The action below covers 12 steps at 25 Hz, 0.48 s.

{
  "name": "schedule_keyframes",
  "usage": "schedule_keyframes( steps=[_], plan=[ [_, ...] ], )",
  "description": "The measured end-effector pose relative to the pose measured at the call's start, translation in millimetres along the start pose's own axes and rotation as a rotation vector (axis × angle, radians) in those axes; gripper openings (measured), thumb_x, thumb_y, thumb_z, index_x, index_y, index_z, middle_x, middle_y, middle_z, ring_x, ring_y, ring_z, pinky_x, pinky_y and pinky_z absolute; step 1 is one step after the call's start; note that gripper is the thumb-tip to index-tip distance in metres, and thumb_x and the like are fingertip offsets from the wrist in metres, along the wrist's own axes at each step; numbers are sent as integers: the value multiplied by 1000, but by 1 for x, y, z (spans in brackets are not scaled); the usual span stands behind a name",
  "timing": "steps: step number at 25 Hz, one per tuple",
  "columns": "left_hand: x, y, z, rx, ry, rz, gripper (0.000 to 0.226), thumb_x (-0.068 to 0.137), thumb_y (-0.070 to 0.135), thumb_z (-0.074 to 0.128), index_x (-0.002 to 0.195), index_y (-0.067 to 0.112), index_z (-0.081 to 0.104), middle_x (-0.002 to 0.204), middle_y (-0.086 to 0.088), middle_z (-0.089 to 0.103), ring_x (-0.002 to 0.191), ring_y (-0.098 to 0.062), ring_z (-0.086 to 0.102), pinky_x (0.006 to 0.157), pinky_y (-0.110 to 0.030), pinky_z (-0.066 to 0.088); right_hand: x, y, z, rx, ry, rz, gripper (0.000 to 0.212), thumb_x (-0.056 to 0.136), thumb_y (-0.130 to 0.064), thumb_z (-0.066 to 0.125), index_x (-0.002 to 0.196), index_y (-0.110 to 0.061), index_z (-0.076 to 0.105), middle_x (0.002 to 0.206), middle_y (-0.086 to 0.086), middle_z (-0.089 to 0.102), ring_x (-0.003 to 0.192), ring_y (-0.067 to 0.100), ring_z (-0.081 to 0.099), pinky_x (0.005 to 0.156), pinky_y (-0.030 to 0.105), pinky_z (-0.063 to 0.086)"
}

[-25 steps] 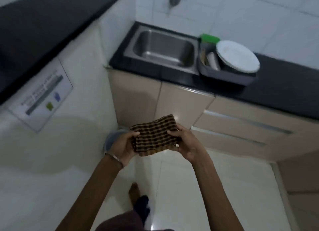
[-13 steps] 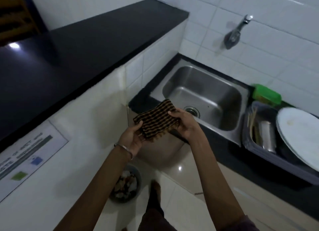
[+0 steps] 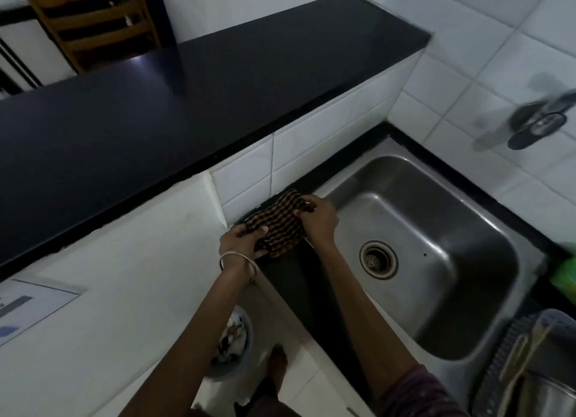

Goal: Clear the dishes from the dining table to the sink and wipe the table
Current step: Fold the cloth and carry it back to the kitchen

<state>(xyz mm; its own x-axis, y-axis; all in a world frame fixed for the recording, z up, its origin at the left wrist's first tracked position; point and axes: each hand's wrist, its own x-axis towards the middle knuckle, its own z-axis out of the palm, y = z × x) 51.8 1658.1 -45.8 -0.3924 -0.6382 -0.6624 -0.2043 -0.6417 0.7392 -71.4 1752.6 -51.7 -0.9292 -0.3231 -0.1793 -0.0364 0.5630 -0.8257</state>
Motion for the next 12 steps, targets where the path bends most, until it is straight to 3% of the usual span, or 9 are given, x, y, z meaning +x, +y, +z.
schedule_keyframes(
  steps=[3, 5, 7, 10, 12],
  plan=[
    [3, 4, -6, 187, 118, 101, 58, 67, 5, 84, 119, 5, 61, 125, -17, 58, 104, -29, 60, 68, -38, 58, -2, 2, 1, -162, 77, -81, 43, 83, -19, 70, 125, -22, 64, 115, 7, 51, 115, 19, 42, 92, 27, 22],
    [-1, 0, -10, 431, 191, 326, 51, 65, 7, 84, 111, 9, 62, 118, -14, 53, 99, -24, 58, 81, -37, 55, -11, -2, 1, -187, 157, -187, 42, 81, -17, 69, 123, -18, 63, 116, 8, 50, 114, 21, 42, 92, 27, 23],
    [-7, -6, -11, 664, 194, 557, 40, 69, 10, 81, 104, 16, 63, 105, -3, 49, 90, -14, 53, 80, -29, 50, -26, -6, 7, -225, 167, -358, 26, 82, -13, 66, 108, -13, 68, 110, 9, 57, 108, 25, 51, 91, 31, 32],
    [-16, -8, -23, 953, 138, 564, 21, 85, 30, 68, 106, 27, 69, 101, -2, 52, 92, -18, 59, 78, -27, 48, -38, -6, 16, -530, -23, -408, 23, 89, -16, 54, 108, -10, 66, 118, 11, 60, 115, 30, 52, 98, 41, 37],
    [-24, -2, -40, 1032, 65, 555, 30, 91, 41, 58, 118, 30, 66, 100, -2, 51, 91, -16, 56, 81, -27, 49, -50, -16, 22, -733, -59, -371, 33, 90, -22, 50, 119, -9, 60, 131, 15, 54, 125, 32, 44, 105, 46, 30]
  ],
)
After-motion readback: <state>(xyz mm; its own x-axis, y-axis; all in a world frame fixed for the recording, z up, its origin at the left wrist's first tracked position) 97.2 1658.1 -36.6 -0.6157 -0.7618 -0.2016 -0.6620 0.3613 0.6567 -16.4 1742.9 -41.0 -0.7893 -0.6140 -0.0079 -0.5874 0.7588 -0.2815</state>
